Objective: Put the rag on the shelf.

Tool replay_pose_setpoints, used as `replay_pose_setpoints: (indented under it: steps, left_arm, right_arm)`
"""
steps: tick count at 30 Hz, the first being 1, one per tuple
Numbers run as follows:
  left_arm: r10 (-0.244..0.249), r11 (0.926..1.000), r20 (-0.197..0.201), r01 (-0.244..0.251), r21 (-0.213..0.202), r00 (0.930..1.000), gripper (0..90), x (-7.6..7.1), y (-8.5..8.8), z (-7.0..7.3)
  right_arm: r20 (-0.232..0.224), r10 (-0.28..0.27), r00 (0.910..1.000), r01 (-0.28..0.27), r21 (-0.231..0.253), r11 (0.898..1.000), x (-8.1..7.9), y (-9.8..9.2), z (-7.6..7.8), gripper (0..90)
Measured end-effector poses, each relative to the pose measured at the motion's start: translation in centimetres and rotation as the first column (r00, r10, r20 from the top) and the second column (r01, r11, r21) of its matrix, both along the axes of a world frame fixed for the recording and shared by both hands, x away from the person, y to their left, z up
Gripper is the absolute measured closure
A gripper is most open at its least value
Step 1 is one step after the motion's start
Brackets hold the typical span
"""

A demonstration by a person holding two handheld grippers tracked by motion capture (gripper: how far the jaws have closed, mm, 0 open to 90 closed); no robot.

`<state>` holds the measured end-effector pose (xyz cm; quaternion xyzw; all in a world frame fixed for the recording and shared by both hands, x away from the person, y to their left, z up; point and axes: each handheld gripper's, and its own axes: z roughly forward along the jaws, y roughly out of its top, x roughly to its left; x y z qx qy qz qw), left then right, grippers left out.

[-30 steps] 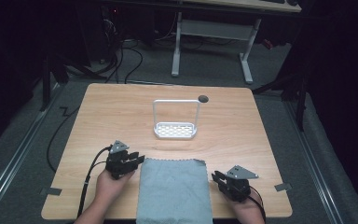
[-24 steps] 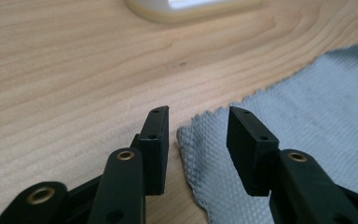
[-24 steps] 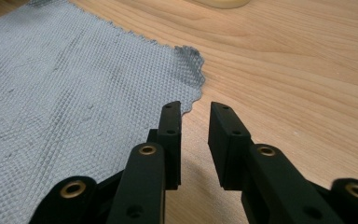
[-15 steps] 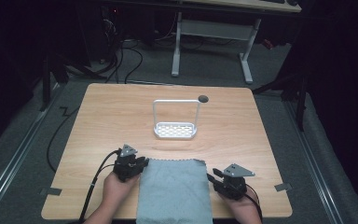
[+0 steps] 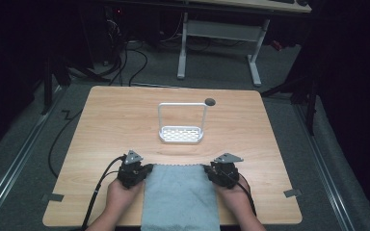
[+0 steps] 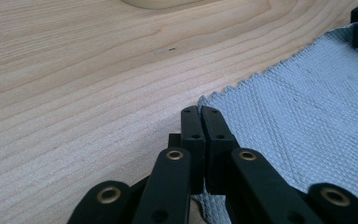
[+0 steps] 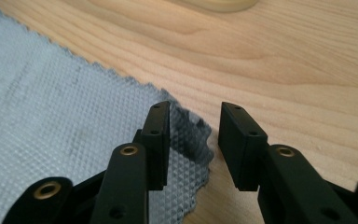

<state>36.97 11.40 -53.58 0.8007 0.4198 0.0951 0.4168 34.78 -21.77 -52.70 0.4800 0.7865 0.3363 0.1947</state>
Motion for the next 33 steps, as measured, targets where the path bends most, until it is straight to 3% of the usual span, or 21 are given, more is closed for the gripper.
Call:
replay_pose_setpoints:
  steps: [4, 9, 16, 25, 33]
  left_arm:
    - [-0.002, 1.0, 0.001, 0.002, 0.0, 1.0, 88.8, 0.0, 0.0, 0.0]
    - [-0.001, 1.0, 0.003, 0.001, 0.001, 1.0, 89.1, -0.1, 0.0, 0.0]
    - [-0.004, 0.9996, 0.026, 0.005, -0.029, 0.9997, 89.2, -0.6, 0.3, 0.5]
    - [-0.002, 0.9976, 0.091, 0.009, -0.069, 0.9959, 89.2, -1.5, 0.6, 1.9]
    - [0.008, 0.9939, 0.143, 0.008, -0.11, 0.9897, 89.2, -2.1, 1.2, 3.2]
  right_arm:
    - [0.018, -0.001, 0.9998, 0.0, 0.016, 1.0, -0.4, 0.0, -0.3, 74.6]
    - [0.044, 0.03, 0.9986, -0.029, -0.017, 0.999, -0.6, 0.3, -0.3, 88.6]
    - [0.074, 0.038, 0.9965, -0.041, 0.039, 0.998, -1.2, -0.3, 0.2, 89.7]
    - [0.114, 0.047, 0.9924, -0.057, 0.083, 0.995, -2.2, -0.5, 1.3, 89.8]
    - [0.189, 0.048, 0.9807, -0.071, 0.119, 0.99, -3.3, -1.0, 3.2, 89.7]
